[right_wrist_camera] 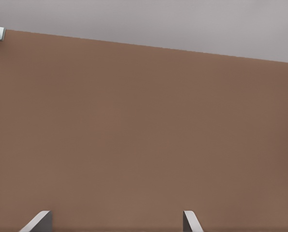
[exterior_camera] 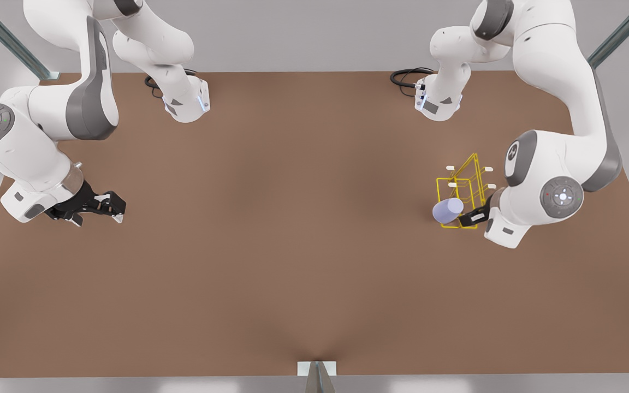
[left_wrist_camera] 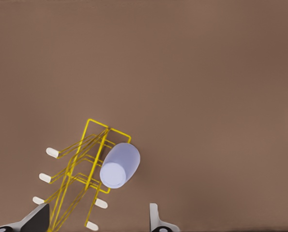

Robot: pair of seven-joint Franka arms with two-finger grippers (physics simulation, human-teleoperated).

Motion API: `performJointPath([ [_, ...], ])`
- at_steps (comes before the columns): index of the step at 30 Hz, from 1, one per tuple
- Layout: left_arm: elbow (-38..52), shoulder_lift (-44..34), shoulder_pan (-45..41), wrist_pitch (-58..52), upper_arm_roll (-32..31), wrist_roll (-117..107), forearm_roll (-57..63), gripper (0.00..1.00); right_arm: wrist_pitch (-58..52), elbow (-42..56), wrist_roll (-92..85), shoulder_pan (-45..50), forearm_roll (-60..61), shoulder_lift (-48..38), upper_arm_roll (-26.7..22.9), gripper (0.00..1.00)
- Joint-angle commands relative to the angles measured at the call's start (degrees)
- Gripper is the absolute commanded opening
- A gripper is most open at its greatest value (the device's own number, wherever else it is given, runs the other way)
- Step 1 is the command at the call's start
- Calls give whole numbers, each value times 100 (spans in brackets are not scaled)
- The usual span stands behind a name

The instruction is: Place the cup on the cup holder

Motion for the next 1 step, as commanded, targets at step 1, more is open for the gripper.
performJointPath([
  [1,28,7,-10,-123,-2,2201,3,100,-5,3,-7,-33,4,-6,1,100],
])
